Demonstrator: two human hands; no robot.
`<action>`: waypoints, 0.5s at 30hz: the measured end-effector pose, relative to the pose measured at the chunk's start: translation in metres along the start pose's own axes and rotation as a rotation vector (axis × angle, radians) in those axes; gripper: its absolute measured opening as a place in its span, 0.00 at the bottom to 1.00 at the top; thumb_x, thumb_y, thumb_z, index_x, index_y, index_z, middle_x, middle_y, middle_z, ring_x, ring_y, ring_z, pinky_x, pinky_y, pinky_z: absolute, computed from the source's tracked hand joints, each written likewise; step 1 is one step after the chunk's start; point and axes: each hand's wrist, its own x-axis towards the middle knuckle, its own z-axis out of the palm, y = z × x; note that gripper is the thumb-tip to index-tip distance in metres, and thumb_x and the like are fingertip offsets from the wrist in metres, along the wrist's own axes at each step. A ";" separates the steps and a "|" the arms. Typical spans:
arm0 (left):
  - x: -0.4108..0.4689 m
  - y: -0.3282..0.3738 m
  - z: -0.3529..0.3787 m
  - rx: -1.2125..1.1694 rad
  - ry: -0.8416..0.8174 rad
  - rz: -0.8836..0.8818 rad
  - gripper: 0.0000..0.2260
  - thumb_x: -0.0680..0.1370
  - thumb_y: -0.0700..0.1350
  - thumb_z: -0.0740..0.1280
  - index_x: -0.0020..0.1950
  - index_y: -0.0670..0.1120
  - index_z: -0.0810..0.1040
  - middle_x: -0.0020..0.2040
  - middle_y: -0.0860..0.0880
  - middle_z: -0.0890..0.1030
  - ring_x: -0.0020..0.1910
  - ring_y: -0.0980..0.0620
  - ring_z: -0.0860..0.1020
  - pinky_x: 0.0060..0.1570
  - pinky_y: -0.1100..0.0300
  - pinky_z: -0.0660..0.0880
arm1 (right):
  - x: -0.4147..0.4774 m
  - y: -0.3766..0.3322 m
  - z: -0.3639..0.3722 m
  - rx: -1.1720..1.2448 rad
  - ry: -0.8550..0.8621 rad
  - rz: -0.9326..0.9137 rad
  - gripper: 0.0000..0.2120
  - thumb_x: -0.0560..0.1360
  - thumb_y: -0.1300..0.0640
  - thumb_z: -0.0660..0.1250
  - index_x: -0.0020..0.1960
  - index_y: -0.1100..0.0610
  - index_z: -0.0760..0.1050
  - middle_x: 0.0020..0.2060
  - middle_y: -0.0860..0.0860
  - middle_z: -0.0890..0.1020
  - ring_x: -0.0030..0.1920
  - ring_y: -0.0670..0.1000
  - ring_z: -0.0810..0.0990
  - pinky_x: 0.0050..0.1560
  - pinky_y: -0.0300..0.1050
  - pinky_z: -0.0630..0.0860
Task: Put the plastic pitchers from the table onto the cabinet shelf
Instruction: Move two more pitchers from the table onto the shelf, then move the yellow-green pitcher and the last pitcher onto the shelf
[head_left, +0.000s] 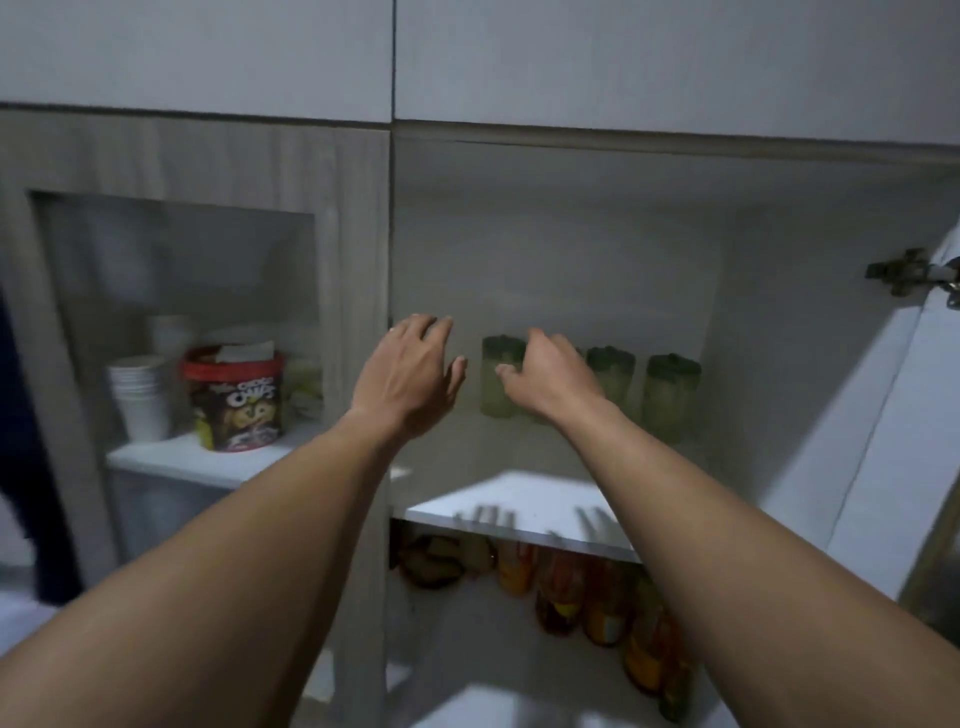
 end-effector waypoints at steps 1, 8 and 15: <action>-0.017 -0.009 -0.012 0.029 -0.008 -0.022 0.24 0.79 0.53 0.62 0.70 0.40 0.71 0.65 0.39 0.75 0.64 0.40 0.73 0.66 0.50 0.68 | -0.009 -0.014 0.004 0.018 -0.013 -0.027 0.25 0.78 0.45 0.65 0.68 0.60 0.69 0.67 0.62 0.74 0.67 0.65 0.73 0.64 0.56 0.73; -0.129 -0.082 -0.092 0.207 -0.051 -0.303 0.26 0.80 0.55 0.59 0.74 0.41 0.67 0.71 0.40 0.71 0.70 0.42 0.68 0.71 0.49 0.64 | -0.073 -0.116 0.043 0.189 -0.146 -0.217 0.29 0.79 0.46 0.64 0.74 0.59 0.64 0.70 0.62 0.71 0.71 0.64 0.69 0.70 0.60 0.69; -0.244 -0.150 -0.168 0.293 -0.056 -0.575 0.26 0.81 0.57 0.58 0.75 0.44 0.65 0.71 0.41 0.70 0.70 0.42 0.68 0.69 0.46 0.67 | -0.146 -0.229 0.091 0.268 -0.284 -0.424 0.25 0.74 0.45 0.64 0.67 0.56 0.69 0.65 0.61 0.74 0.67 0.64 0.72 0.65 0.57 0.72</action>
